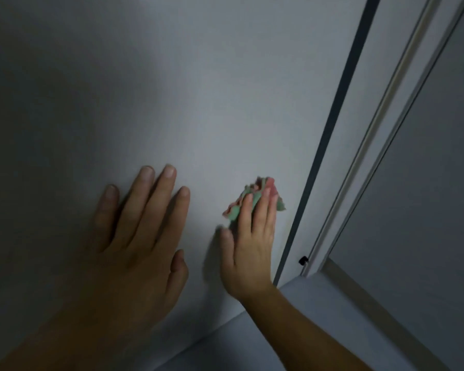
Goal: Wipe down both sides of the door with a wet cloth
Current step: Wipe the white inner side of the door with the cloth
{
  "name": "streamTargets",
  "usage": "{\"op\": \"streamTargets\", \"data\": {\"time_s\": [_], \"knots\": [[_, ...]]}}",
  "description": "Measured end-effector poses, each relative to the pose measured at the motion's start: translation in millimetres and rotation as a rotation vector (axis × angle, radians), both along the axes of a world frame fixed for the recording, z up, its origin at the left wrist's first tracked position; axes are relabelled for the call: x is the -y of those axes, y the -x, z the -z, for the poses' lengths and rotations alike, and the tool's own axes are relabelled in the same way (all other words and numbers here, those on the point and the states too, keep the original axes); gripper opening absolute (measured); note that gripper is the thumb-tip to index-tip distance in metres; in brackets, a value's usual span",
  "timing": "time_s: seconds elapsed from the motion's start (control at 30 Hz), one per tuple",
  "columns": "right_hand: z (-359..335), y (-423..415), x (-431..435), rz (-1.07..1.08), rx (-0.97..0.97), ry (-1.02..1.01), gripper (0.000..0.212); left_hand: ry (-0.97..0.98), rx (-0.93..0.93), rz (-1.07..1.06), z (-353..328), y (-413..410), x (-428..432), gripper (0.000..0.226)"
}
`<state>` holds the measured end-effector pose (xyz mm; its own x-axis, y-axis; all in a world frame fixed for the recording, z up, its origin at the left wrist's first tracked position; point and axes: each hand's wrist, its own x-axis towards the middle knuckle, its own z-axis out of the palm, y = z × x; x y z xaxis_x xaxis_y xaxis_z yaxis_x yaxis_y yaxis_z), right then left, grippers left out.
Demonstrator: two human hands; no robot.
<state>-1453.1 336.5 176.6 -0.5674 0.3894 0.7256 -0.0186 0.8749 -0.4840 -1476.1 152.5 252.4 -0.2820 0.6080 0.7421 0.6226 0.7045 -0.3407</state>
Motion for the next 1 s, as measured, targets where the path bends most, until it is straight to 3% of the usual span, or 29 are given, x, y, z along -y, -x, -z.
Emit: {"op": "streamTargets", "data": {"time_s": [0.07, 0.13, 0.23, 0.43, 0.5, 0.6, 0.67, 0.73, 0.9, 0.97, 1.0], "knots": [[-23, 16, -5, 0.015, -0.152, 0.155, 0.065, 0.058, 0.012, 0.039, 7, 0, -14, 0.076], [-41, 33, -13, 0.029, -0.275, 0.179, 0.065, 0.103, 0.01, 0.05, 11, 2, -29, 0.077], [-25, 41, -26, 0.052, -0.324, 0.219, 0.063, 0.152, -0.018, 0.032, 14, 6, -49, 0.08], [33, 27, -85, 0.184, -0.158, 1.141, 0.055, 0.247, -0.023, 0.015, 15, 5, -80, 0.08], [15, 28, -94, 0.157, -0.176, 1.097, 0.058, 0.261, -0.008, 0.01, 17, 3, -88, 0.082], [-19, 40, -102, 0.112, -0.318, 0.683, 0.061, 0.266, -0.016, 0.013, 21, 2, -100, 0.082], [-21, 48, -109, 0.112, -0.351, 0.585, 0.061, 0.265, -0.023, 0.011, 24, 2, -104, 0.082], [1, 46, -113, 0.137, -0.339, 0.653, 0.057, 0.248, -0.02, 0.023, 26, 2, -105, 0.081], [62, 27, -122, 0.199, -0.135, 1.304, 0.057, 0.252, 0.003, 0.024, 31, 0, -108, 0.081], [49, 31, -132, 0.176, -0.142, 1.328, 0.062, 0.259, -0.004, 0.019, 34, 0, -111, 0.079], [38, 34, -136, 0.156, -0.169, 1.242, 0.064, 0.262, -0.005, 0.012, 35, 0, -111, 0.079]]}}
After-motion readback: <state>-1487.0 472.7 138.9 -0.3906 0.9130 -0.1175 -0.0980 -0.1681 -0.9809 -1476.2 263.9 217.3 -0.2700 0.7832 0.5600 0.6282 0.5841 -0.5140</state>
